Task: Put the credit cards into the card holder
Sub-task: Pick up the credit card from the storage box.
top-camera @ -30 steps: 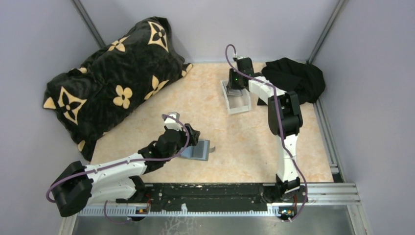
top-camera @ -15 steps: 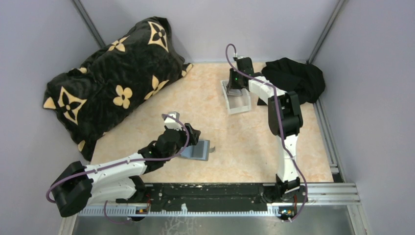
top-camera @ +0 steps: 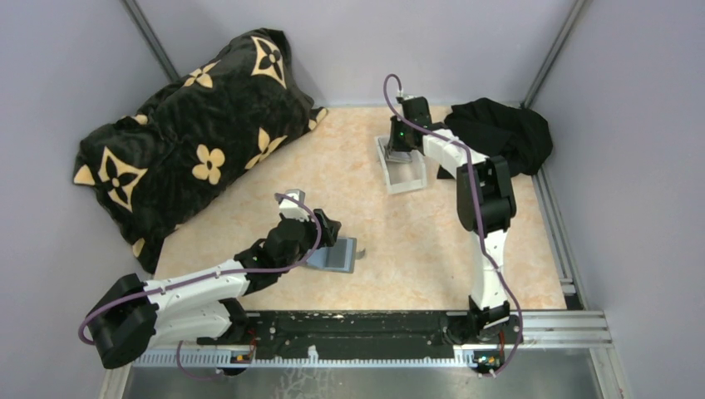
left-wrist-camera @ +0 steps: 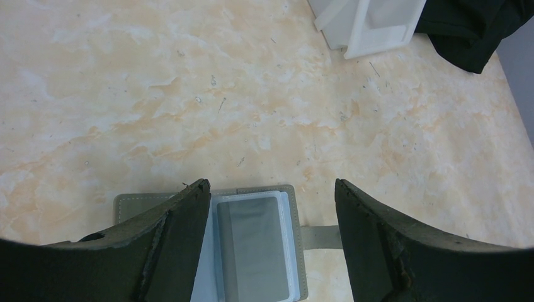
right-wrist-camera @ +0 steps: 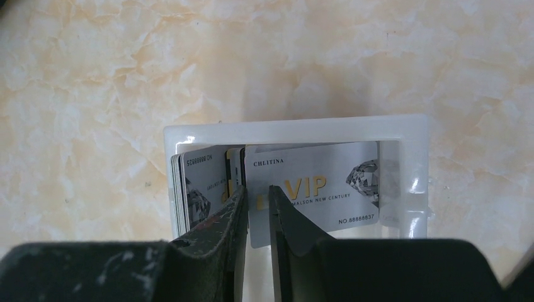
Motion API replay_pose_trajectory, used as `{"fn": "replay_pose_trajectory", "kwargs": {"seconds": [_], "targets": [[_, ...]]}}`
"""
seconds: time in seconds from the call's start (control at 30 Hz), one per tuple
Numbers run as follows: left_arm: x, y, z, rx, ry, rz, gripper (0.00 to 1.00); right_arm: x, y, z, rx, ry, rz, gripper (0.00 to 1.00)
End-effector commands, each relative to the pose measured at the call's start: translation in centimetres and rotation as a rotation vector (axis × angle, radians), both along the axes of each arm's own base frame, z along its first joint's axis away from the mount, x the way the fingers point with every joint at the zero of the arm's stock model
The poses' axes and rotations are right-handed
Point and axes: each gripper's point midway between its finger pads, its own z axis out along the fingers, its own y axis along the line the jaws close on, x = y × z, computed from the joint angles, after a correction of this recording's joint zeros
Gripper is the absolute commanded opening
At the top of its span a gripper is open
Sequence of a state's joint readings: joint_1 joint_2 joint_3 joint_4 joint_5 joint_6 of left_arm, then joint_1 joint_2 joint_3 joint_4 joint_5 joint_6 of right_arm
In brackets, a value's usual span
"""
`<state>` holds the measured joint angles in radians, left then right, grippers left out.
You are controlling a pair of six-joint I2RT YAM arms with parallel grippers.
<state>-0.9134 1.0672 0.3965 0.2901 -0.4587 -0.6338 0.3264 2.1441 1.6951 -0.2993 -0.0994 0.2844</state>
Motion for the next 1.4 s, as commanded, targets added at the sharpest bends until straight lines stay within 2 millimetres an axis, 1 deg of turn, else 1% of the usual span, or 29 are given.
{"fn": "replay_pose_trajectory", "kwargs": {"seconds": [0.0, 0.23, 0.5, 0.8, 1.07, 1.23, 1.37], "targets": [[0.3, -0.4, 1.3, -0.042, -0.026, -0.003, 0.78, -0.5, 0.5, 3.6, 0.021, -0.053, 0.007, 0.17], [0.4, -0.5, 1.5, -0.042, -0.03, -0.005, 0.78, -0.6, -0.9, 3.6, -0.046, -0.057, -0.018, 0.15], [0.4, -0.5, 1.7, -0.047, -0.035, -0.007, 0.78, -0.5, -2.2, 4.2, -0.118, -0.074, -0.046, 0.14], [0.3, -0.3, 1.6, -0.053, -0.034, -0.003, 0.78, -0.7, -4.8, 3.8, -0.252, -0.069, -0.092, 0.12], [0.2, -0.4, 1.5, -0.061, -0.034, -0.008, 0.78, -0.7, -6.4, 4.9, -0.314, -0.098, -0.134, 0.12], [0.2, -0.4, 1.6, -0.064, -0.034, -0.008, 0.78, -0.8, -6.8, 5.7, -0.329, -0.114, -0.147, 0.12], [0.1, -0.4, 1.5, -0.066, -0.033, -0.009, 0.78, -1.0, -7.3, 5.7, -0.354, -0.109, -0.155, 0.11]]}}
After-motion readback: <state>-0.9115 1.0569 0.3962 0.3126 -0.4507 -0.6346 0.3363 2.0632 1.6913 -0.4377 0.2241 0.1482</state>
